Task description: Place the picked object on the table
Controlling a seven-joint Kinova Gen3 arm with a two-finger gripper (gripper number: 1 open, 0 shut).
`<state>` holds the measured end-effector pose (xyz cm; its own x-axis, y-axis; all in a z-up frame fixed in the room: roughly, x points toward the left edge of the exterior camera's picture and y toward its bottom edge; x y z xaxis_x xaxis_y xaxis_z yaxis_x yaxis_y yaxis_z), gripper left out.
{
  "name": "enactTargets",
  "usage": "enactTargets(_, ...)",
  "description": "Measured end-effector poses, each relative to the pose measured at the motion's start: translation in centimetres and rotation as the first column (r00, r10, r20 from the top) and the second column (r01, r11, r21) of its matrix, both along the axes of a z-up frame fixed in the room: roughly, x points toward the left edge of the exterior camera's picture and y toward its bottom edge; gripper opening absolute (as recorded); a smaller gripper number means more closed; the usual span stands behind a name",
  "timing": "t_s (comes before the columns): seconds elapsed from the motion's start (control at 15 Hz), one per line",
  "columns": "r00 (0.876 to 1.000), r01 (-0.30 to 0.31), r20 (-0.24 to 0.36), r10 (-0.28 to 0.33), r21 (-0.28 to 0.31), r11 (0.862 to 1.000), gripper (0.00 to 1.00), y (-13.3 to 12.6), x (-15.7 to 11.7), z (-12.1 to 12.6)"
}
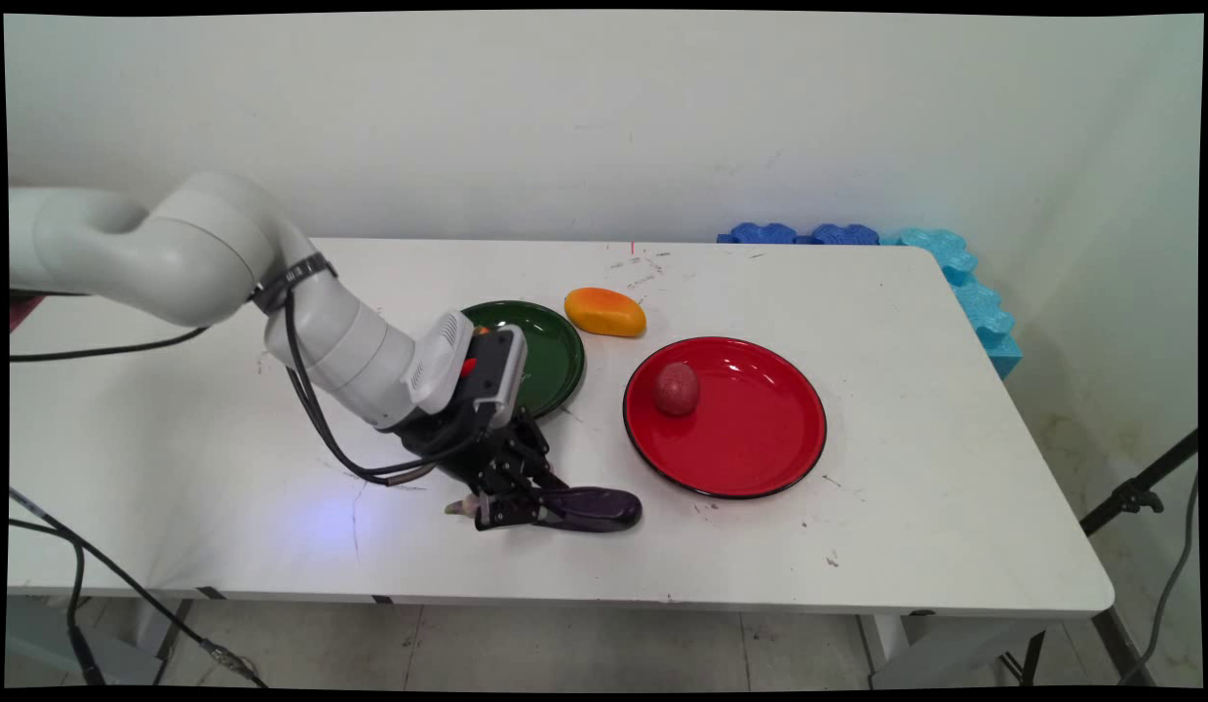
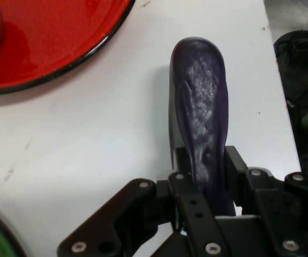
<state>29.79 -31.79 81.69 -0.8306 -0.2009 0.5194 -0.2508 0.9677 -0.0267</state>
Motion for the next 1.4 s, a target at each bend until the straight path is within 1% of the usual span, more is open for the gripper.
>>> enactTargets(0.53,1.000,0.023,0.005,-0.023,-0.001,1.000,0.00,-0.2,0.5,-2.4)
enactTargets(0.93,0.999,0.037,-0.001,-0.037,-0.001,0.999,0.00,-0.1,0.4,-3.3)
enactTargets(1.0,0.999,0.038,-0.003,-0.038,-0.004,0.999,1.00,-0.1,0.3,-3.3)
enactTargets(1.2,0.999,0.037,-0.013,-0.037,-0.007,0.999,1.00,-0.3,0.1,-3.3)
enactTargets(1.4,0.999,0.016,-0.031,-0.016,-0.017,1.000,1.00,-0.6,0.1,-2.5)
